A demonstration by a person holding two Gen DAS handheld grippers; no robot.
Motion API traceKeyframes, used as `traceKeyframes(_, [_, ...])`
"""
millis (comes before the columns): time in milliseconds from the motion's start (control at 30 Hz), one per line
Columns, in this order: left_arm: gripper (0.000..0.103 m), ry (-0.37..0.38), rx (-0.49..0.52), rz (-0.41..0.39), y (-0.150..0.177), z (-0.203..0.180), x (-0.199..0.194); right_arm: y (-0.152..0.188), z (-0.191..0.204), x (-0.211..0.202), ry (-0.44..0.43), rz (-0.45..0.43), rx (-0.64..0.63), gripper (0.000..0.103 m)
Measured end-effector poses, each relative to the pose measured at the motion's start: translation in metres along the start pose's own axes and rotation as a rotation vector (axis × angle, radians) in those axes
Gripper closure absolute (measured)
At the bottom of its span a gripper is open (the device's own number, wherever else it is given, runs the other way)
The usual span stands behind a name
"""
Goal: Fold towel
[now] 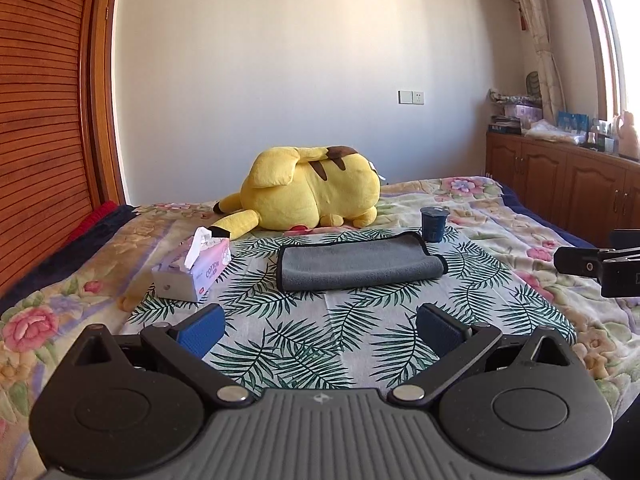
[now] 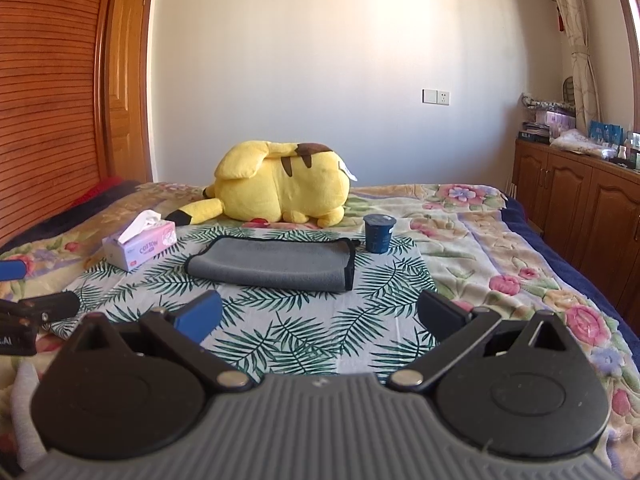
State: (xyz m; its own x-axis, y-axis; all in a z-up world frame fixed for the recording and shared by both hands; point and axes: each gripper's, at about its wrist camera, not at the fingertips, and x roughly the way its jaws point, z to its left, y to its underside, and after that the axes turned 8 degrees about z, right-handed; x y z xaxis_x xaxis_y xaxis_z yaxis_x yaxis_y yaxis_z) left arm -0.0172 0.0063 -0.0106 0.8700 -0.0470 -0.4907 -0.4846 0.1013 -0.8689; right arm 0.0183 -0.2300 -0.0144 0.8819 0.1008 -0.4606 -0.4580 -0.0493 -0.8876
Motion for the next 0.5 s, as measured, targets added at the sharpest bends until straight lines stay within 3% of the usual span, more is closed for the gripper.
traceKeyframes(500, [0.016, -0.012, 0.014, -0.019, 0.0012, -0.0001, -0.0038, 0.0007, -0.0016, -0.0025, 0.006, -0.016, 0.002, 0.0])
